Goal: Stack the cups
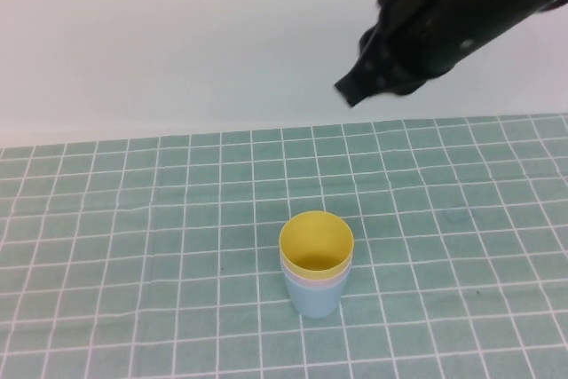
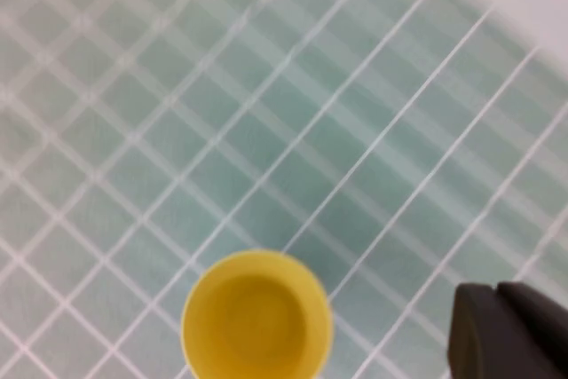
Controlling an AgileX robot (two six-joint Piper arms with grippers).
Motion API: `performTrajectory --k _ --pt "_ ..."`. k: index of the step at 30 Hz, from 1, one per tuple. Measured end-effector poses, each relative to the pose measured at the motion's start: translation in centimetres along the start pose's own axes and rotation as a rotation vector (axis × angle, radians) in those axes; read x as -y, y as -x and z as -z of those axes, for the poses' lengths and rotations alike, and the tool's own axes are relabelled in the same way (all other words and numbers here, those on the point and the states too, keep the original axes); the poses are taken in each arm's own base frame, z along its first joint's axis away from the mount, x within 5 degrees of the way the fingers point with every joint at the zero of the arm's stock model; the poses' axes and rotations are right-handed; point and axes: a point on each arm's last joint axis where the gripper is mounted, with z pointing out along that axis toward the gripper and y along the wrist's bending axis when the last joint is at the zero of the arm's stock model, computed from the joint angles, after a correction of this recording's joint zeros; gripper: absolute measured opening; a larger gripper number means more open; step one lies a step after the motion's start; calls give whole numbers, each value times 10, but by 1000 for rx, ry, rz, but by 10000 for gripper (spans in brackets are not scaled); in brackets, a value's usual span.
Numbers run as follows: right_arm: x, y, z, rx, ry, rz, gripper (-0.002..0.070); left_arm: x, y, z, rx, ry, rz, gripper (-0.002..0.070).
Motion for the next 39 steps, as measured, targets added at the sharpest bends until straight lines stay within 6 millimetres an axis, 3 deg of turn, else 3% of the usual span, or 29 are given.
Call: performTrajectory --k 6,9,14,19,23,29,30,34,39 --pt "3 -3 45 54 -77 29 4 7 0 1 3 -74 50 -1" --pt "4 -6 55 53 -103 40 2 10 -1 -2 20 -98 48 -1" --pt "9 -8 58 41 -159 18 1 22 -20 -14 17 -190 64 -1" --pt "18 -8 60 38 -257 -39 1 39 -65 -36 -118 -310 122 -1" --pt "27 -9 65 48 -357 -86 1 50 -110 -53 -154 -413 48 -1" --pt "48 -15 91 170 -446 -144 0 44 -191 -65 -122 -477 13 -1" --pt "51 -19 98 217 -454 -148 0 42 -202 -64 -110 -480 16 -1" --pt "56 -52 129 393 -477 -160 -1 39 -215 -62 -257 -453 -2 -1" --pt "54 -125 144 514 -526 -195 -1 36 -226 -60 -377 -433 -54 -1"
